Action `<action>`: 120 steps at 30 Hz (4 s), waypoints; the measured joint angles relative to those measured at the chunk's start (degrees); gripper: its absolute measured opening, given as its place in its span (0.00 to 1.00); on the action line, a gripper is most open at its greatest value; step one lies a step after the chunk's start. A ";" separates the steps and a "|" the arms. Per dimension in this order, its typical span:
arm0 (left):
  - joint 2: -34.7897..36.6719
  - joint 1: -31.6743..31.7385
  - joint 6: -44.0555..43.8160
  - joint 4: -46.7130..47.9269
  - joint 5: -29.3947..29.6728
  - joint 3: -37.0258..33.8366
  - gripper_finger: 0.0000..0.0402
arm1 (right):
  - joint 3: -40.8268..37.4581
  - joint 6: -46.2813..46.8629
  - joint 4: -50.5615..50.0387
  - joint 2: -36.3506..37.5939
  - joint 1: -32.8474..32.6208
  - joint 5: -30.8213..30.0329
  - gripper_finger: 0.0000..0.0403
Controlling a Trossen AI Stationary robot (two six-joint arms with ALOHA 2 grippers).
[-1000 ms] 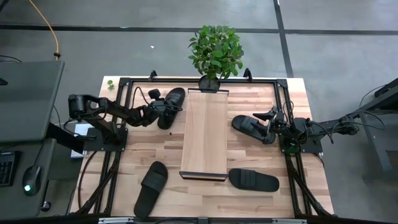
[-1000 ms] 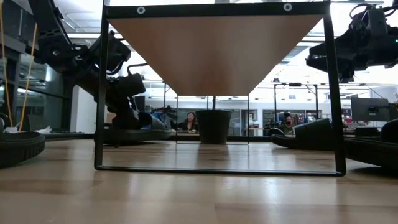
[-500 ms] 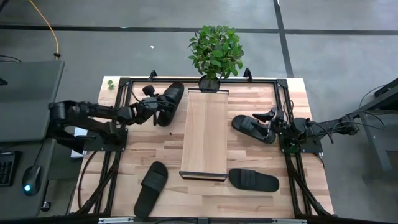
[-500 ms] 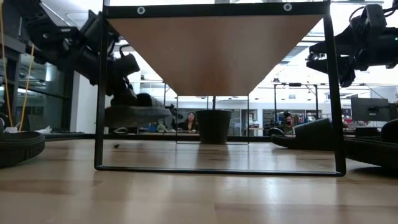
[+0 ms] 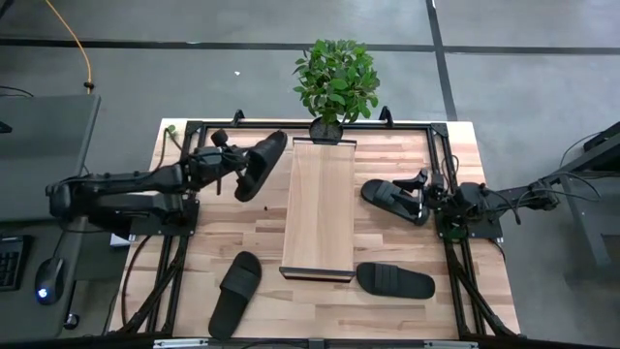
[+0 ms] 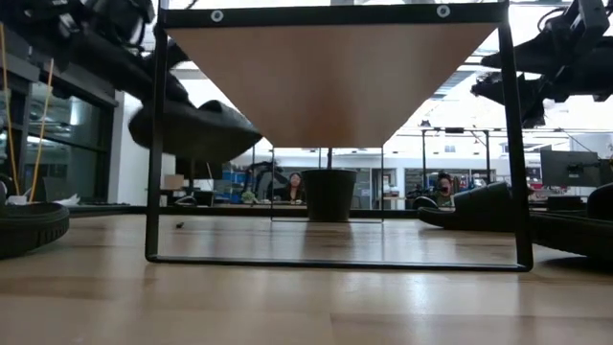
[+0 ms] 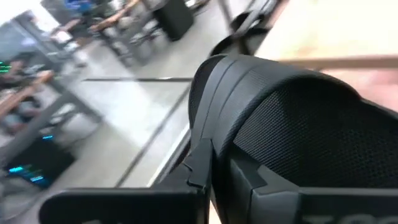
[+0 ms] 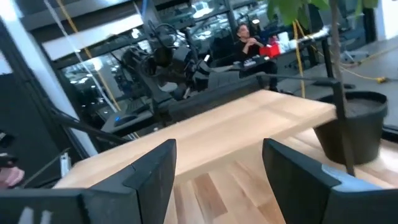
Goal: Pick and place slides into the shelf
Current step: Put the slide on the shelf
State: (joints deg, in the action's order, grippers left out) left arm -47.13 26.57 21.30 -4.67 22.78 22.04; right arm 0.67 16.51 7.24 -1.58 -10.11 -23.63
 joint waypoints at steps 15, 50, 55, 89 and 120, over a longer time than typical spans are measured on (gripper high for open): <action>5.05 -0.17 -10.01 18.92 -27.45 11.10 0.09 | 0.00 -6.51 3.92 -0.88 -0.01 4.41 0.57; 3.07 -15.38 -16.17 17.51 -33.81 23.19 0.08 | 23.50 -25.96 13.16 -41.51 -0.07 9.97 0.58; 0.62 -15.39 -17.79 13.11 -38.79 23.19 0.08 | 30.07 -28.65 13.17 -49.51 -0.07 12.50 0.58; -8.36 -15.45 -20.11 1.65 -45.52 23.17 0.08 | 54.15 -28.14 11.81 -80.30 -0.20 20.83 0.68; -11.87 -15.37 -20.48 -1.30 -44.25 23.15 0.08 | 54.53 -25.51 13.64 -80.21 -0.83 21.05 0.31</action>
State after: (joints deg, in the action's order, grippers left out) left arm -59.00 11.20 0.82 -5.97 -21.47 45.19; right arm 55.20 -8.99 20.88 -81.80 -10.94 -2.58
